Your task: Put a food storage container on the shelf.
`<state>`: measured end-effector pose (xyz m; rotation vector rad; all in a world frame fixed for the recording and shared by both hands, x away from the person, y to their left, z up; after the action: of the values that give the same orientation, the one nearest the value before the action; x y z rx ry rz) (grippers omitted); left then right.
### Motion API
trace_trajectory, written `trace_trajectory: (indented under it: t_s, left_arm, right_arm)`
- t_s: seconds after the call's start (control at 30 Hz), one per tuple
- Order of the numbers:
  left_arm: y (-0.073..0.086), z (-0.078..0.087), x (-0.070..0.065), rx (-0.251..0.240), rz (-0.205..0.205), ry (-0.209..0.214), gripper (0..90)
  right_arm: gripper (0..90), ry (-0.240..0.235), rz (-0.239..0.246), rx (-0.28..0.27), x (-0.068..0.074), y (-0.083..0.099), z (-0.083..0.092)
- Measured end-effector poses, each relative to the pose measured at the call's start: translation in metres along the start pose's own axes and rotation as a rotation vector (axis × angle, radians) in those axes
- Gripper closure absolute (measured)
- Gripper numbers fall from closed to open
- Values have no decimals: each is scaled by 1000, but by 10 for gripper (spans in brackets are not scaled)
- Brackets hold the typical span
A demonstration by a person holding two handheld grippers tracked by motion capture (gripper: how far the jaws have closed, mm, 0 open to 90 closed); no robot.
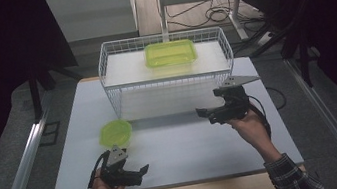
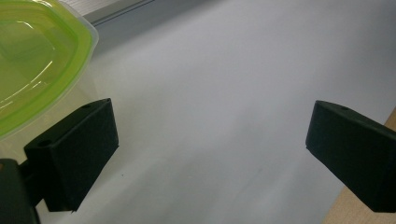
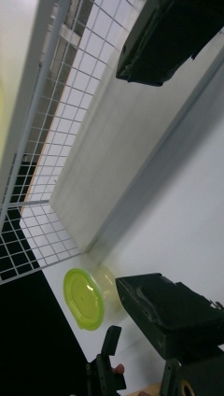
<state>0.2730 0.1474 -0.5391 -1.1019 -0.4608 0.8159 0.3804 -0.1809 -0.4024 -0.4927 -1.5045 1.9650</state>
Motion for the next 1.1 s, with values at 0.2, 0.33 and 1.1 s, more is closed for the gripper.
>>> trace_trajectory:
  t_s: [0.2,0.33,1.1]
  left_arm:
    - [0,0,0,3,-4,2,23]
    - [0,-1,0,2,-7,4,24]
    - [0,-2,-5,2,-27,8,26]
  right_arm:
    - [23,3,-1,7,1,19,3]
    - [20,6,8,38,2,30,2]
    - [7,8,7,88,10,94,11]
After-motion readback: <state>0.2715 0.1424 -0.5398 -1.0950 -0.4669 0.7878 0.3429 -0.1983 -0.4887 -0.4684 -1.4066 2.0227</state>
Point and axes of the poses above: each handheld gripper's, and its own axes: z roughly backward along the jaws, y roughly out of its underside, x roughly to its left, the point moved 3 cm from there along -z, roughly forward along the jaws, and after that the axes turned 14 degrees about -x, right-handed, at the moved point
